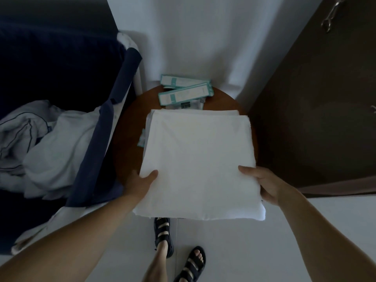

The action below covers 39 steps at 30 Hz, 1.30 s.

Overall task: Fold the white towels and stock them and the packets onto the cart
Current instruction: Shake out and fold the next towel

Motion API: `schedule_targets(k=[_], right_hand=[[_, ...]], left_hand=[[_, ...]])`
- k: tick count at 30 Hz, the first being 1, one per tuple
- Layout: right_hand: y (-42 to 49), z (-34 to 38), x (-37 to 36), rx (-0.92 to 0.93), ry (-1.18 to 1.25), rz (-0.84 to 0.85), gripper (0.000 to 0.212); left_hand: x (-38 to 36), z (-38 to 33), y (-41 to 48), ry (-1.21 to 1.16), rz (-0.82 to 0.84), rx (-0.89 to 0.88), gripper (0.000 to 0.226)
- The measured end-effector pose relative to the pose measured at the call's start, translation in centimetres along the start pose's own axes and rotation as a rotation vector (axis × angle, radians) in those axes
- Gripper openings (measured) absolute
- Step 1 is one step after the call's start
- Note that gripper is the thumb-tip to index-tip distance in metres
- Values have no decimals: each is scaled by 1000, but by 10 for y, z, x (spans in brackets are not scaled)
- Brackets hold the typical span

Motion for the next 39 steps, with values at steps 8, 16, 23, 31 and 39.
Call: schedule_targets(k=[8, 16, 23, 31, 39], right_hand=[[-5, -22, -3, 15, -43, 8, 41], [-15, -34, 4, 13, -104, -92, 45], [-21, -17, 12, 5, -102, -91, 30], [8, -30, 20, 2, 3, -92, 37], [55, 10, 28, 102, 51, -215, 40]], left_hand=[[1, 46, -18, 16, 99, 106, 70], [2, 39, -29, -21, 138, 153, 78], [10, 13, -24, -278, 319, 182, 58], [-6, -18, -1, -349, 452, 174, 43], [-18, -69, 37, -391, 328, 60, 32]])
Point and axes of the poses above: each hand's wrist, its own y-axis towards the middle knuckle, its own x-axis out of the back of the hand, z = x × y, the point moved 8 cm from there along y, towards the middle knuckle
